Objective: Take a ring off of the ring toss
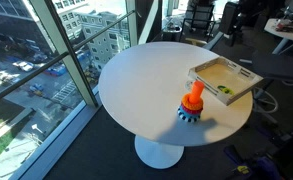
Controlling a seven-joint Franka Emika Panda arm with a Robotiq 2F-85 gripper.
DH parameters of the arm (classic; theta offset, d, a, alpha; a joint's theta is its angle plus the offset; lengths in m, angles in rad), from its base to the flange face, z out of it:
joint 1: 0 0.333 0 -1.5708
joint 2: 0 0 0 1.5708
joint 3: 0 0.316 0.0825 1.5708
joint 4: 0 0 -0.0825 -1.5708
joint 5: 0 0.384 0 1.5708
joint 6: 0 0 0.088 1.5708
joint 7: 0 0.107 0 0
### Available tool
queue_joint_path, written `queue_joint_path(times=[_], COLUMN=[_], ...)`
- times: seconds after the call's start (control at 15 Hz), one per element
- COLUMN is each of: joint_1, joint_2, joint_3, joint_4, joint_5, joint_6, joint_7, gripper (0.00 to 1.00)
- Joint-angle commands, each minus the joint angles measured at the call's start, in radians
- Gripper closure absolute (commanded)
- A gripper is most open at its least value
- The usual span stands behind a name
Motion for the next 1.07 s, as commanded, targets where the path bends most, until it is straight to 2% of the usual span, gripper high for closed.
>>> queue_joint_path(times=[0.0,0.33,0.53,1.0], joint_1=[0.046,0.045,0.065,0.095], joint_2=[0.004,0.003,0.004,-0.008], joint_3=[-0.043,-0.045,-0.072,-0.126], joint_4=[0.003,0.000,-0.009,-0.099], joint_5=[-0.008,-0.003,0.013,0.065], joint_6=[-0.004,0.005,0.028,0.165], joint_7=[0.007,0.006,-0.013,-0.060], gripper=[0.00,0.00,0.00,0.00])
